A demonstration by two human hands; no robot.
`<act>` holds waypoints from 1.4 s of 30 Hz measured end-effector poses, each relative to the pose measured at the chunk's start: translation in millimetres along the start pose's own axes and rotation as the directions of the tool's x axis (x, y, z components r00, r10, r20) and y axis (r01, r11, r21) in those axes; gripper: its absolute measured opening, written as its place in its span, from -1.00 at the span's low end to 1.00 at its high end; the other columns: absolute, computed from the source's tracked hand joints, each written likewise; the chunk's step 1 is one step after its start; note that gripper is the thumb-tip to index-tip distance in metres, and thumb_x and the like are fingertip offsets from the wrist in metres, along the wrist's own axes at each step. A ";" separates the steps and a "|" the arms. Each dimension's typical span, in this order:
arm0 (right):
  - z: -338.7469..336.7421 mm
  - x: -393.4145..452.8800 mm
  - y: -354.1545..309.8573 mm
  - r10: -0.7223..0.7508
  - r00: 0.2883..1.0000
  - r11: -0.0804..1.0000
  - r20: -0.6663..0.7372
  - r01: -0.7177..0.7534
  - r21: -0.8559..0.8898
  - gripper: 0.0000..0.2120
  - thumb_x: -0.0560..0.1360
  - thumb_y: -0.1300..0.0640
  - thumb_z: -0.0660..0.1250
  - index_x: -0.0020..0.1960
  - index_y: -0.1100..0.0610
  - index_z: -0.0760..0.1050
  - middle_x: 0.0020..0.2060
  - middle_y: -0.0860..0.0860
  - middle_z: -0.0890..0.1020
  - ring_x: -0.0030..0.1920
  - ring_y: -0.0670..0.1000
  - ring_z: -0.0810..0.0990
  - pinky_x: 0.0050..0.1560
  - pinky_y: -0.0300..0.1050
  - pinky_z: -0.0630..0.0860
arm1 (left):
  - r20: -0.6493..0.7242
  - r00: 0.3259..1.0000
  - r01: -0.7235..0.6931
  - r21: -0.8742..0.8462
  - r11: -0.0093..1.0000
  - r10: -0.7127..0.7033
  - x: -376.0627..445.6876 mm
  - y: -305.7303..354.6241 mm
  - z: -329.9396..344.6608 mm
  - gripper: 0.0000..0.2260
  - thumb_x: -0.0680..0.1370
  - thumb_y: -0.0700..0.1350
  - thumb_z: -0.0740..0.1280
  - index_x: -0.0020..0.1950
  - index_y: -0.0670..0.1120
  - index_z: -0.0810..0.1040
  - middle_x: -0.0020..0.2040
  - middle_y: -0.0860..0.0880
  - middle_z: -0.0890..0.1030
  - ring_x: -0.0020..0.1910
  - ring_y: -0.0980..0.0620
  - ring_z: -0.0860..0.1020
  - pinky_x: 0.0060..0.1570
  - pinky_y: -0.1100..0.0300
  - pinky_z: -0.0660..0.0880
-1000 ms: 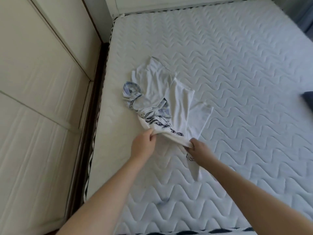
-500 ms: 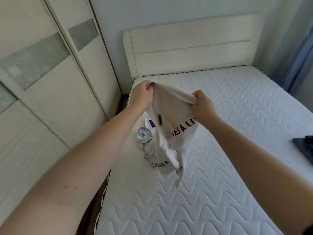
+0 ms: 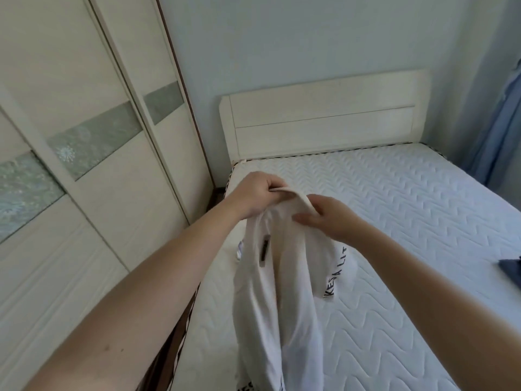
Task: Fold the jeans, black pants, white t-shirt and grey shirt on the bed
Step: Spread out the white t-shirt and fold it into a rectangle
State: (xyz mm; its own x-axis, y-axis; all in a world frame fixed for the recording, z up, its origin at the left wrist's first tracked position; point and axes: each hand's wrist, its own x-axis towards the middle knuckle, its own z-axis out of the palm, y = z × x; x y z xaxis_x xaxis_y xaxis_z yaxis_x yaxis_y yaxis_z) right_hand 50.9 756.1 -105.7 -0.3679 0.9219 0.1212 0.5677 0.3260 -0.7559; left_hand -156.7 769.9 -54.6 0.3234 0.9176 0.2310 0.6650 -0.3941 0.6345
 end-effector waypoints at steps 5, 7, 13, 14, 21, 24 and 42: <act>8.7 -11.0 -2.3 0.041 0.995 0.988 -0.090 -0.028 0.150 -0.76 0.59 0.02 0.23 -0.21 0.05 0.53 -0.37 -0.07 0.55 -0.36 -0.18 0.45 -0.27 -0.18 0.37 | -0.102 0.987 0.097 -0.207 0.974 -0.120 -29.5 -42.9 24.4 -0.83 0.44 0.04 0.50 -0.15 0.00 0.59 -0.34 0.15 0.52 -0.38 0.26 0.43 -0.34 0.37 0.36; 6.9 -15.6 -3.1 0.031 0.996 0.978 -0.082 -0.013 0.207 -0.80 0.60 0.05 0.21 -0.11 0.04 0.56 -0.25 0.02 0.61 -0.26 -0.14 0.50 -0.19 -0.17 0.41 | 0.133 0.971 0.226 -0.247 0.942 -0.198 -50.1 -66.6 45.9 -0.80 0.49 0.06 0.44 -0.01 -0.03 0.57 -0.25 0.11 0.54 -0.31 0.21 0.48 -0.27 0.31 0.39; -5.5 -23.2 0.3 0.007 0.998 0.970 -0.069 0.010 0.244 -0.82 0.61 0.10 0.19 -0.08 0.08 0.54 -0.25 -0.06 0.55 -0.22 -0.12 0.46 -0.13 -0.13 0.38 | 0.391 0.845 0.403 -0.020 0.915 -0.364 -97.5 -105.7 122.2 -0.76 0.41 0.15 0.49 0.01 0.14 0.58 0.00 0.17 0.59 0.06 0.13 0.54 -0.13 0.42 0.40; -9.2 -25.0 3.9 0.018 0.997 0.971 -0.079 0.001 0.238 -0.82 0.61 0.10 0.19 -0.09 0.08 0.54 -0.26 -0.07 0.55 -0.24 -0.13 0.46 -0.13 -0.14 0.38 | 0.357 0.850 0.433 -0.055 0.900 -0.387 -97.7 -106.3 129.2 -0.78 0.42 0.13 0.48 0.00 0.16 0.56 0.02 0.17 0.58 0.07 0.13 0.53 -0.10 0.39 0.39; -41.1 -48.5 48.5 0.249 0.925 0.952 -0.288 -0.178 0.250 -0.78 0.59 0.03 0.22 -0.10 0.06 0.61 -0.14 0.11 0.66 -0.16 -0.02 0.57 -0.07 -0.05 0.50 | 0.061 0.948 0.315 -0.017 0.949 -0.313 -77.3 -109.5 108.8 -0.74 0.43 0.01 0.50 -0.02 -0.12 0.58 -0.13 -0.01 0.59 -0.12 -0.01 0.56 -0.15 0.20 0.49; -51.0 -67.6 69.6 0.355 0.857 0.923 -0.375 -0.259 0.283 -0.74 0.59 -0.03 0.22 -0.14 0.03 0.62 -0.14 0.11 0.67 -0.14 0.01 0.58 -0.07 -0.03 0.50 | -0.010 0.986 0.164 0.125 0.979 -0.164 -61.3 -107.6 80.7 -0.65 0.35 0.12 0.55 -0.32 0.01 0.41 -0.37 0.05 0.48 -0.35 0.06 0.45 -0.34 0.18 0.33; 12.1 -107.1 76.0 0.442 0.891 0.876 0.100 -0.405 -0.262 -0.75 0.47 0.06 0.38 0.11 -0.12 0.45 -0.07 -0.12 0.62 -0.10 -0.15 0.57 -0.14 -0.32 0.42 | 0.250 0.955 -0.170 0.019 0.985 0.160 -38.4 -35.6 24.6 -0.87 0.52 0.03 0.40 -0.19 0.12 0.49 -0.27 0.09 0.50 -0.32 0.22 0.40 -0.25 0.31 0.34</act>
State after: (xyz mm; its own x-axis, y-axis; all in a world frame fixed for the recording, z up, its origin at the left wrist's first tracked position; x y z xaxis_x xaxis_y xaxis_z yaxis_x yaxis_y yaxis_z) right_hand 124.5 679.6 -183.9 -0.1510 0.9448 -0.2908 0.8391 -0.0330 -0.5430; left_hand -176.2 747.4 -104.1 0.5836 0.8003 0.1377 0.6127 -0.5452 0.5722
